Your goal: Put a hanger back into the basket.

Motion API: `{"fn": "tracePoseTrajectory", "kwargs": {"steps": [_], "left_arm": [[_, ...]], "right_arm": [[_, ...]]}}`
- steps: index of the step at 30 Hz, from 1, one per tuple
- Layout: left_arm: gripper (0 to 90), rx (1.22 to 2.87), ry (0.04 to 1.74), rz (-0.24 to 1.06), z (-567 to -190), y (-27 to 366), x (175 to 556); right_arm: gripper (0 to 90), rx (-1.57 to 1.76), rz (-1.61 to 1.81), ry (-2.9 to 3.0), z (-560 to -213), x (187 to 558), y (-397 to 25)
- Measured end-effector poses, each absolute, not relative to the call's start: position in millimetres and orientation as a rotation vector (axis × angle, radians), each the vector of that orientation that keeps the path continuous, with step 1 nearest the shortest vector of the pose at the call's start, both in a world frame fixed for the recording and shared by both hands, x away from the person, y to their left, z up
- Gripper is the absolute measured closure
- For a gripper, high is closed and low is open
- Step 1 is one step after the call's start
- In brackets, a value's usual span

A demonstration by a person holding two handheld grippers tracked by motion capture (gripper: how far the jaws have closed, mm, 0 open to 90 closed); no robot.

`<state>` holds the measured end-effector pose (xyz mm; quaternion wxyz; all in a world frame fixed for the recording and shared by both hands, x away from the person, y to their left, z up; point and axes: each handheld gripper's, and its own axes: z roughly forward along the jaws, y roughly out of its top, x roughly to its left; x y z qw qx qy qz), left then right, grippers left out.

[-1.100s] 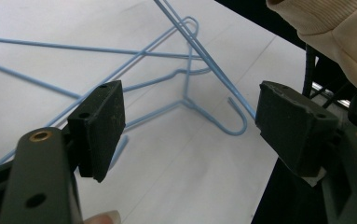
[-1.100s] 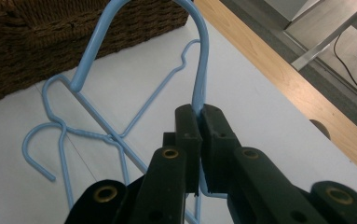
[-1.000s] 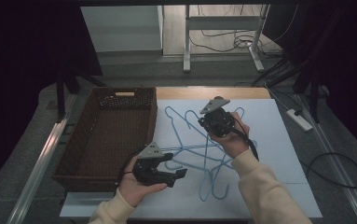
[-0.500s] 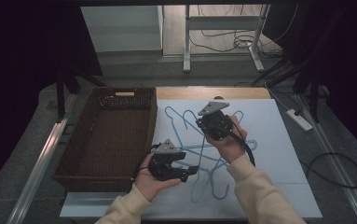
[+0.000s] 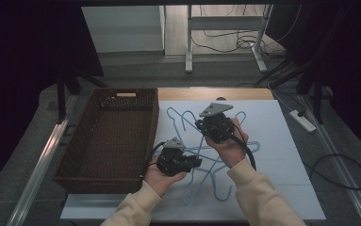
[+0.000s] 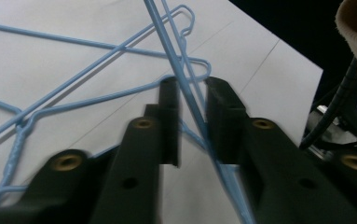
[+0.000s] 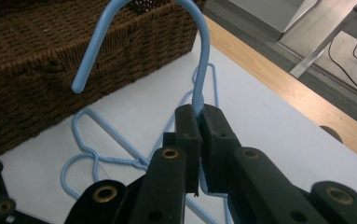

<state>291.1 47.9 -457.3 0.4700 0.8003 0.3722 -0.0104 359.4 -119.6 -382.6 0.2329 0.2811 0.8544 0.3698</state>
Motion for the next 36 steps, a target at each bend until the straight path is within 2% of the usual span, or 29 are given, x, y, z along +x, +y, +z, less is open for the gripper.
{"fn": "tracePoseTrajectory", "kwargs": {"steps": [8, 13, 14, 15, 16, 20, 22, 23, 36], "left_arm": [[86.6, 1.892, 0.953, -0.055, -451.6, 58.0, 291.2], [87.0, 1.877, 0.94, -0.036, -442.0, 58.3, 286.2], [87.1, 1.872, 0.936, -0.031, -439.5, 58.9, 285.8], [87.1, 1.87, 0.938, -0.027, -437.6, 59.5, 285.7], [87.1, 1.859, 0.938, -0.025, -434.3, 61.5, 286.2], [87.1, 1.832, 0.941, -0.027, -427.5, 66.5, 287.5], [87.0, 1.826, 0.942, -0.022, -425.0, 68.2, 287.7], [87.1, 1.824, 0.941, -0.022, -423.4, 69.3, 287.8], [87.1, 1.758, 0.929, -0.012, -400.5, 89.9, 289.6]], "right_arm": [[85.9, 0.78, 1.139, 2.308, -367.2, 350.6, -137.7], [83.9, 0.768, 1.188, 2.267, -359.2, 342.7, -147.4], [77.7, 0.765, 1.219, 2.253, -356.6, 340.6, -152.2], [77.7, 0.765, 1.219, 2.253, -356.6, 340.6, -152.2], [69.4, 0.767, 1.266, 2.225, -354.2, 337.8, -157.9], [51.1, 0.763, 1.335, 2.173, -349.3, 328.6, -169.2], [48.1, 0.763, 1.355, 2.162, -348.7, 326.1, -172.4], [40.8, 0.772, 1.391, 2.144, -348.3, 321.3, -179.7], [34.3, 0.79, 1.51, 2.116, -363.8, 294.3, -224.8]]}}
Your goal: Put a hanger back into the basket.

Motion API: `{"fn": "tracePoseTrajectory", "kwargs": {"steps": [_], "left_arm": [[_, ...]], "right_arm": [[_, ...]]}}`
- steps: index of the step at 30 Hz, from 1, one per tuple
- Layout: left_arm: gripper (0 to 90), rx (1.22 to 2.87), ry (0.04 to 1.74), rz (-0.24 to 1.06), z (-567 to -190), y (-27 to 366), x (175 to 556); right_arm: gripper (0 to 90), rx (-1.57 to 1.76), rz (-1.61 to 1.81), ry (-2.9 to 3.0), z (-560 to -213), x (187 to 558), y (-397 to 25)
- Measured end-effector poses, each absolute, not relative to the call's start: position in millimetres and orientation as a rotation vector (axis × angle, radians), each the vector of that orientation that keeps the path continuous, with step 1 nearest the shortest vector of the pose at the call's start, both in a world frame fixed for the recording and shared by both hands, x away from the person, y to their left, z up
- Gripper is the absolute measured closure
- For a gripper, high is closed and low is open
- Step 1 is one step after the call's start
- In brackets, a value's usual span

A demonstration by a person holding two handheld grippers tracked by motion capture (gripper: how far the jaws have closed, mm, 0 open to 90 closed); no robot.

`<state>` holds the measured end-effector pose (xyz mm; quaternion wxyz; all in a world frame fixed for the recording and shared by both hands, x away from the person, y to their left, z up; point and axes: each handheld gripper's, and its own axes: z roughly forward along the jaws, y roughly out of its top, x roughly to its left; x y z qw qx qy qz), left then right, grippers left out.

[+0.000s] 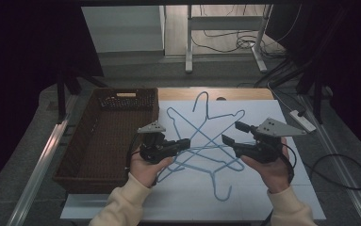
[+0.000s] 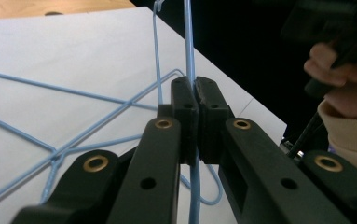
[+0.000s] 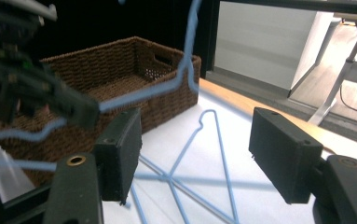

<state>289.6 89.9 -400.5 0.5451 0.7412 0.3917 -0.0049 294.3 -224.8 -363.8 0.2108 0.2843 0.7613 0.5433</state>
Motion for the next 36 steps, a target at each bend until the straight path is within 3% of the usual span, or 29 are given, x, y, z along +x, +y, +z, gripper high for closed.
{"fn": "tracePoseTrajectory", "kwargs": {"steps": [21, 36], "left_arm": [[87.1, 1.693, 0.923, 0.089, -366.9, 151.1, 293.9], [87.1, 1.656, 0.97, 0.185, -370.2, 206.3, 294.0]], "right_arm": [[30.5, 1.024, 1.4, 2.175, -441.9, 295.8, -275.3], [30.2, 1.092, 1.316, 2.199, -468.1, 301.9, -284.3]]}}
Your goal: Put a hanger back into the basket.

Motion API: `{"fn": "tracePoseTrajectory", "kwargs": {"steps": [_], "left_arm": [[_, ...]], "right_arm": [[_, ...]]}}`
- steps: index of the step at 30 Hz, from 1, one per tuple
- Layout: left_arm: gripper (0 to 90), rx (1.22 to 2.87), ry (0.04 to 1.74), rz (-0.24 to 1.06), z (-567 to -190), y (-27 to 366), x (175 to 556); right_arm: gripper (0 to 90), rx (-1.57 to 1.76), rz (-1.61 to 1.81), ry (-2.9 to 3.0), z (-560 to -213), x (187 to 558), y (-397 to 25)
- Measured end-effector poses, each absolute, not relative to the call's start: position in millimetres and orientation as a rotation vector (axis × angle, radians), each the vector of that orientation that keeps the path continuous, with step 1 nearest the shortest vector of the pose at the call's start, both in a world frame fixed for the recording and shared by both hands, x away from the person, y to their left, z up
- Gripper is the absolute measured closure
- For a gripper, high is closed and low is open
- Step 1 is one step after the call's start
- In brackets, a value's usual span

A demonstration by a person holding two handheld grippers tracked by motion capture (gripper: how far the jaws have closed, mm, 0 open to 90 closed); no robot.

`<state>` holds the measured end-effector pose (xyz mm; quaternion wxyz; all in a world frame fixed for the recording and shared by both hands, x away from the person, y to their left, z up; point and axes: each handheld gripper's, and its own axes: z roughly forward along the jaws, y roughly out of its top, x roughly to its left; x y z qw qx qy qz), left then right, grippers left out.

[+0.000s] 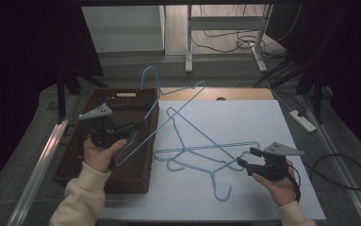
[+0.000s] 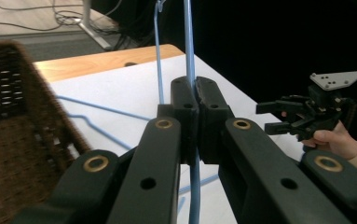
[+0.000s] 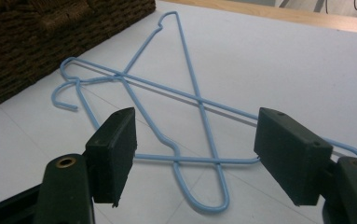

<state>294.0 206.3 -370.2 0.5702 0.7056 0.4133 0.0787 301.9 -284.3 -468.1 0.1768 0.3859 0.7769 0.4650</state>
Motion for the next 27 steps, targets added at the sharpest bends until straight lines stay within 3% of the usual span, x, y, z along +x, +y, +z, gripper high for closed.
{"fn": "tracePoseTrajectory", "kwargs": {"steps": [27], "left_arm": [[87.1, 1.612, 1.121, 0.341, -394.9, 299.6, 290.3]], "right_arm": [[30.0, 1.104, 1.275, 2.227, -477.0, 304.0, -283.9]]}}
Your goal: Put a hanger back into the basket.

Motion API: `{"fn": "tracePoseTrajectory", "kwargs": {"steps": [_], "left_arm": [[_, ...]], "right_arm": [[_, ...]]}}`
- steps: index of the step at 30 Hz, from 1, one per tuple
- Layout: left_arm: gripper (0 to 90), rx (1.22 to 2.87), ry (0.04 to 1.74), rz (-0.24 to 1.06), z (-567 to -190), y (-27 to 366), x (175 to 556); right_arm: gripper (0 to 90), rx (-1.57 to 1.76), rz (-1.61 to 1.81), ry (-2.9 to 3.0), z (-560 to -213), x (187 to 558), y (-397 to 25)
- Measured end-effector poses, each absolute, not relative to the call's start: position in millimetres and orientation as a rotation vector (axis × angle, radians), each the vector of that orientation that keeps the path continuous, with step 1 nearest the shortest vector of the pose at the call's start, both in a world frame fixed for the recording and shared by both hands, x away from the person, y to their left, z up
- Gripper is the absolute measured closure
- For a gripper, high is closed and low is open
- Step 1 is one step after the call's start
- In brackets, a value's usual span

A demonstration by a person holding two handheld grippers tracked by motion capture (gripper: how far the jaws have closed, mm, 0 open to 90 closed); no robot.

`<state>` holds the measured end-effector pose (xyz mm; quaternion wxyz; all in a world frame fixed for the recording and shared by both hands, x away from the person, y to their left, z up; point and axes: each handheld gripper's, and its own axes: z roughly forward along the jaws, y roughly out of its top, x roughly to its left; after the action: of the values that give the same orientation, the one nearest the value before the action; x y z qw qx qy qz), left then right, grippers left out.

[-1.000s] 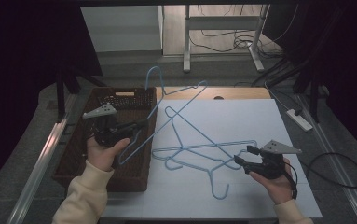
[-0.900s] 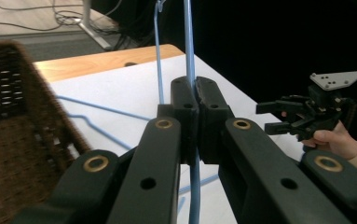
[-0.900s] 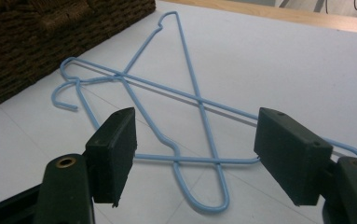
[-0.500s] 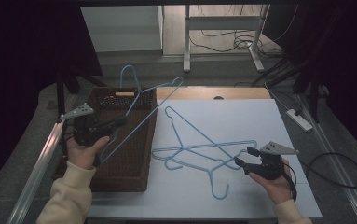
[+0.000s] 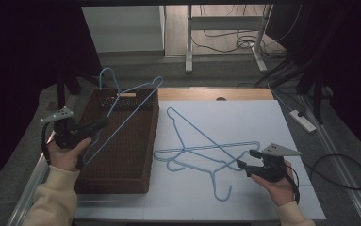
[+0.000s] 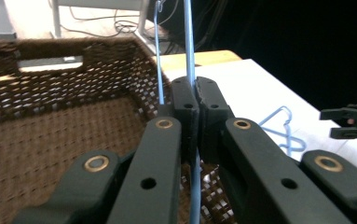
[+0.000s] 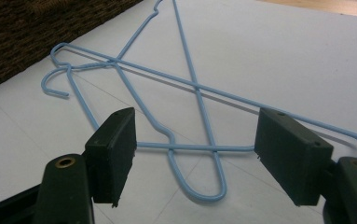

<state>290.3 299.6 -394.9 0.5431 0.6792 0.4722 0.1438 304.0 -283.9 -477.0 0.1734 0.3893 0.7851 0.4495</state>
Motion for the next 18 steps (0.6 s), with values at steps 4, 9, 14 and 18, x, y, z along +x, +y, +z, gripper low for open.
{"fn": "tracePoseTrajectory", "kwargs": {"steps": [4, 9, 14, 18], "left_arm": [[87.1, 1.594, 1.135, 0.341, -401.9, 314.0, 288.9], [87.1, 1.612, 1.14, 0.352, -406.9, 321.7, 289.6], [87.1, 1.627, 1.137, 0.345, -412.8, 328.2, 289.7], [87.1, 1.645, 1.123, 0.342, -415.0, 329.1, 287.2]], "right_arm": [[30.0, 1.101, 1.272, 2.232, -477.6, 303.9, -283.2], [30.0, 1.103, 1.269, 2.233, -478.2, 304.0, -282.5], [29.9, 1.107, 1.267, 2.23, -478.1, 304.1, -283.5], [29.9, 1.107, 1.266, 2.227, -477.8, 304.4, -284.6]]}}
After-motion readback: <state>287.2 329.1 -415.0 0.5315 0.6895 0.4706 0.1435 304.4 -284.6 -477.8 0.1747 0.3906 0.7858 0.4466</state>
